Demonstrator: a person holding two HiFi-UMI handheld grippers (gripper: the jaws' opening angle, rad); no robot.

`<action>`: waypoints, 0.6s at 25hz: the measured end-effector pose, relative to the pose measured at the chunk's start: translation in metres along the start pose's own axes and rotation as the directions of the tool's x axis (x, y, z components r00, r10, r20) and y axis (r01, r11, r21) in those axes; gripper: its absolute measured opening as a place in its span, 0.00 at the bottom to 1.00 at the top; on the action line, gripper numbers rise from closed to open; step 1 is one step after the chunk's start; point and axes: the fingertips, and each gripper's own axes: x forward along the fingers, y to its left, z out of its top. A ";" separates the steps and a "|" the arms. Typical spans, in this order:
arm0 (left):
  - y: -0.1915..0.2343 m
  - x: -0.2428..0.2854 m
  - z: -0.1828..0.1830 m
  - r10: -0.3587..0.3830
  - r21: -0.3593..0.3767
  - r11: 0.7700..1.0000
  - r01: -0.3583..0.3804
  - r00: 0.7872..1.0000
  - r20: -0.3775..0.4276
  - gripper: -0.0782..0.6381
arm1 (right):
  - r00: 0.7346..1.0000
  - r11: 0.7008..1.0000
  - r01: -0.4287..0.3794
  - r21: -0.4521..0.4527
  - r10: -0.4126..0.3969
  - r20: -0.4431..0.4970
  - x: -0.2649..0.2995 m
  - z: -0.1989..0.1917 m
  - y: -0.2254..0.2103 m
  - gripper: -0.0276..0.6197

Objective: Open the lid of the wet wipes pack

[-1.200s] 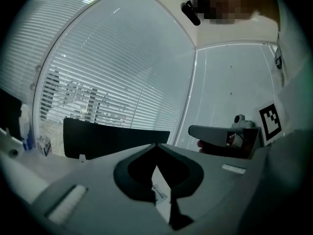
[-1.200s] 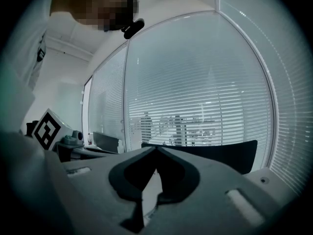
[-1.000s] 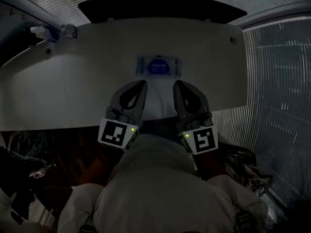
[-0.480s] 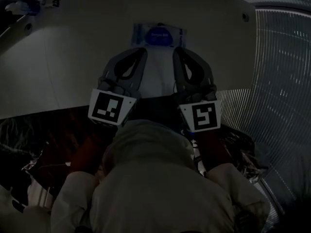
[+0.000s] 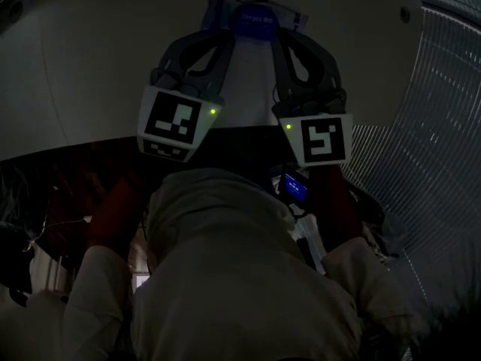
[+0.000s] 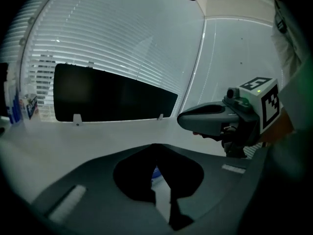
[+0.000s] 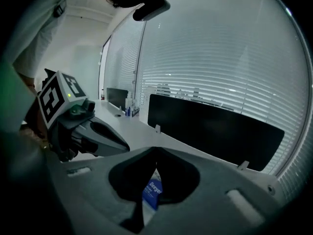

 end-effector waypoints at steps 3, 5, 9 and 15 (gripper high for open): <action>0.010 0.017 -0.019 0.011 -0.003 1.000 -0.011 0.999 -0.041 0.11 | 0.999 0.998 -0.033 -0.048 0.031 -0.040 0.016 -0.019 0.004 0.05; 0.015 0.025 -0.031 0.013 -0.017 1.000 -0.014 0.998 -0.069 0.11 | 0.996 0.995 -0.058 -0.083 0.052 -0.074 0.025 -0.032 0.008 0.05; 0.026 0.038 -0.053 0.020 -0.042 0.999 -0.025 0.993 -0.118 0.11 | 0.989 0.985 -0.094 -0.145 0.076 -0.126 0.039 -0.054 0.013 0.05; 0.038 0.051 -0.076 0.022 -0.059 0.998 -0.032 0.985 -0.169 0.11 | 0.976 0.977 -0.146 -0.157 0.117 -0.182 0.055 -0.080 0.024 0.11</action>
